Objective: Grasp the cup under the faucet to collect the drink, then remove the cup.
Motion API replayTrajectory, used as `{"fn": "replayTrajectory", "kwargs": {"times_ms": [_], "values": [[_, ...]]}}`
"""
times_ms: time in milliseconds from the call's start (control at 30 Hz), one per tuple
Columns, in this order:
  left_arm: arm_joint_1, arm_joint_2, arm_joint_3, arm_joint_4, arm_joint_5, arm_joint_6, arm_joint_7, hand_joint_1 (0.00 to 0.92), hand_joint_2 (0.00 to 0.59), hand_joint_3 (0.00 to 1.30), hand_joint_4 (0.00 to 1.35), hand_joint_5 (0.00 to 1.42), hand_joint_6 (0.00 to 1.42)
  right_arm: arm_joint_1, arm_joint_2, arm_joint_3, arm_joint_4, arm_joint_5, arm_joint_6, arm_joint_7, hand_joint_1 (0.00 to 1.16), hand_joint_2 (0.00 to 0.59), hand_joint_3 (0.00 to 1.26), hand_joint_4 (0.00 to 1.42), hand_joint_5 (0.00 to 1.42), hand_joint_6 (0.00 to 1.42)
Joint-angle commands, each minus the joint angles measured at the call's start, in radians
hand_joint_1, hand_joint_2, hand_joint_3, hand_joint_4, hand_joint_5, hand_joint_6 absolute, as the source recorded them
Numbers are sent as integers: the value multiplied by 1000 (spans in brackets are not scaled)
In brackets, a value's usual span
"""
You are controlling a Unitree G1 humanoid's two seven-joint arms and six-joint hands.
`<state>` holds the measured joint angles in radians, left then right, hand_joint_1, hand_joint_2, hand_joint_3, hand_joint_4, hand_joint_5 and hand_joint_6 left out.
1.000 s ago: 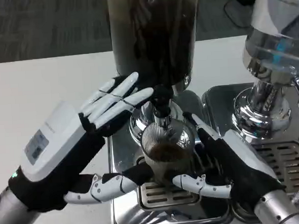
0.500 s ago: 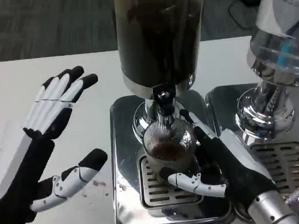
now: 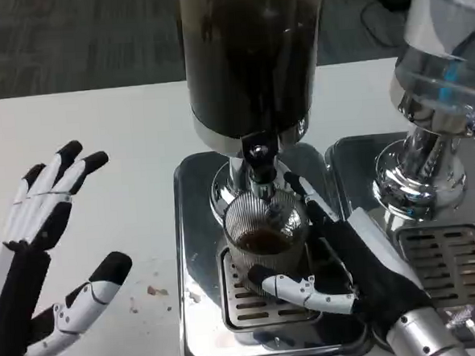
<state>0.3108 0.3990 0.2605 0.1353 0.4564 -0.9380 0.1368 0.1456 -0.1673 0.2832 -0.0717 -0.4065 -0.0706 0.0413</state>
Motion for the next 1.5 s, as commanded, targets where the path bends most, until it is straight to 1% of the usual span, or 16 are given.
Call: {"fn": "replayTrajectory", "kwargs": {"times_ms": [33,267,400,700,767,967,1100,1167,1367,1500], "values": [[20,3,-6,34,12,8,23,0,222,152,0,64,0,-19,3,7,22,2,-10,-2,669,149,0,0,36,181],[38,-3,-5,51,21,17,52,0,229,160,0,70,0,-16,3,-5,25,7,-27,-22,667,152,0,0,39,182],[40,-7,-9,62,25,27,67,0,228,163,0,75,0,-26,3,-8,41,13,-31,-19,659,152,0,0,40,175],[55,-12,-17,77,26,34,89,0,227,167,0,82,0,-24,4,-7,43,11,-43,-25,659,154,0,0,53,189],[58,-13,-18,81,25,38,89,0,227,169,0,82,0,-21,8,-7,49,16,-54,-30,658,153,0,0,56,189],[65,-7,-21,99,17,51,82,0,227,175,0,83,0,-39,21,-8,108,67,-112,-21,664,156,0,3,81,200],[67,-3,-29,112,-15,51,66,0,227,177,0,83,0,-48,18,-2,120,64,-113,-19,673,149,0,14,95,207],[73,-5,-32,109,-24,57,66,0,228,177,0,84,0,-45,16,-7,119,70,-126,-24,675,148,0,22,104,208],[91,-14,-40,92,-27,71,75,0,229,182,0,93,0,-49,17,-8,122,76,-126,-20,701,153,0,47,152,256],[100,-14,-39,83,-27,77,79,0,229,187,0,95,0,-46,29,-17,136,81,-151,-48,745,149,0,102,224,339]]}}
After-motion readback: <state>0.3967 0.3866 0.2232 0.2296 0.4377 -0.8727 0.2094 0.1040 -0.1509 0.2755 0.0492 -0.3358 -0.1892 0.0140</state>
